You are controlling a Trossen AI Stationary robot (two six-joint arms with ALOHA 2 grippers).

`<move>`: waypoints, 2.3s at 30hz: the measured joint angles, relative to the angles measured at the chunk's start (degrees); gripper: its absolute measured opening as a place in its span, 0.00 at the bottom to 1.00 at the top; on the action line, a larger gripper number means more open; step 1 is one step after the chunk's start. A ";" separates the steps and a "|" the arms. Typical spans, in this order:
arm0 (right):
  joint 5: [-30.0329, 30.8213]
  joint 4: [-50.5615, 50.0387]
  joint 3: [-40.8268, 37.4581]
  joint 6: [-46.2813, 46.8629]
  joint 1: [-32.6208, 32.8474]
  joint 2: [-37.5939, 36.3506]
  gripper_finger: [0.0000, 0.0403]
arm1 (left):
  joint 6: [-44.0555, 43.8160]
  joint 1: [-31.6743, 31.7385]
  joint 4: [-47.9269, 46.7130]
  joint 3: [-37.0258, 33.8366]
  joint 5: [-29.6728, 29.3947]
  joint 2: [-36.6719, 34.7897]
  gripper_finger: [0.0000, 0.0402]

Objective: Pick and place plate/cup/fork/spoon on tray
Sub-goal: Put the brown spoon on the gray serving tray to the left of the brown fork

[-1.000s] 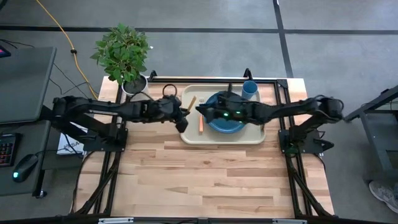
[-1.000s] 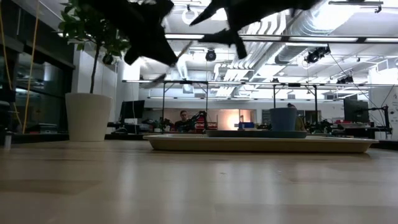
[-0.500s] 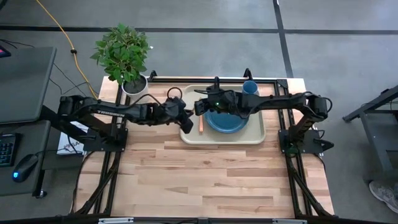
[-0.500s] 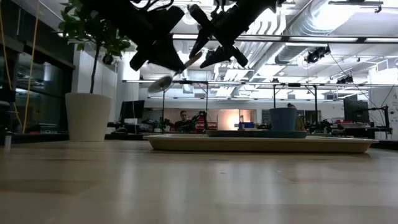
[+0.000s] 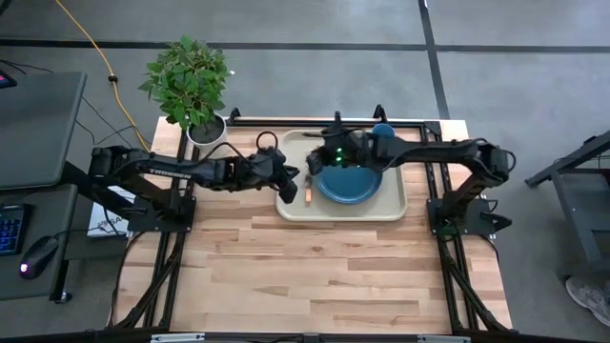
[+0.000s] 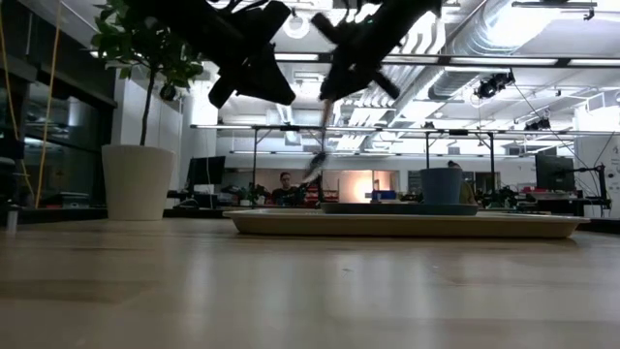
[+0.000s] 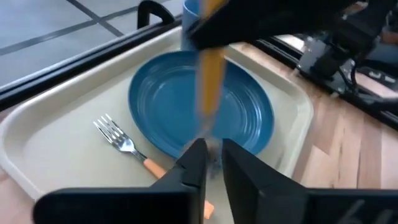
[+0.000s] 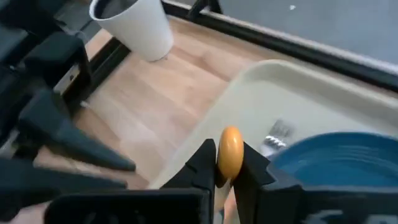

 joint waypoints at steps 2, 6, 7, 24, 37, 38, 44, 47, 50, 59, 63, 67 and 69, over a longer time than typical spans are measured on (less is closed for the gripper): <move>0.57 -2.32 0.18 -1.84 -0.55 -1.73 0.02 | 0.02 0.48 0.94 0.00 0.34 -0.08 0.11; 2.14 -4.69 -0.01 -6.58 -1.80 -6.46 0.02 | 0.89 2.24 1.42 0.90 4.25 -2.45 0.19; 2.65 -4.16 0.04 -7.77 -1.98 -8.24 0.02 | 0.63 2.79 1.37 1.32 5.25 -3.47 0.21; 19.03 25.95 -12.19 -10.03 3.43 -18.98 0.02 | -25.95 0.09 56.31 -22.00 2.54 -7.34 0.51; 25.00 78.61 -27.61 -5.49 4.09 -14.46 0.02 | -15.76 -2.07 71.86 -7.06 -13.83 7.89 0.52; 24.20 78.40 -26.58 -5.91 4.56 -13.93 0.02 | -13.46 -1.71 71.90 -4.71 -14.18 9.18 0.52; 23.86 76.69 -23.47 -8.67 6.16 -13.57 0.02 | -9.58 0.27 72.12 4.41 -14.32 14.46 0.52; 22.46 76.90 -23.45 -6.88 6.01 -13.59 0.02 | -9.56 1.00 72.25 5.32 -14.28 14.97 0.52; 22.59 76.30 -23.45 -5.81 6.27 -13.58 0.02 | -9.64 1.83 72.28 5.33 -14.16 15.05 0.52; 17.98 71.82 -23.45 -0.85 7.27 -13.26 0.02 | -11.36 4.74 72.23 5.35 -14.71 15.05 0.52; 17.23 71.89 -23.45 0.13 7.66 -13.00 0.02 | -11.38 5.35 71.73 5.36 -15.47 15.05 0.52; 18.70 71.68 -23.45 -1.13 8.00 -13.00 0.02 | -12.88 5.43 71.86 5.35 -15.40 15.05 0.49; 19.75 71.21 -23.45 -1.49 7.96 -13.00 0.02 | -14.17 5.45 72.71 5.37 -15.42 15.05 0.42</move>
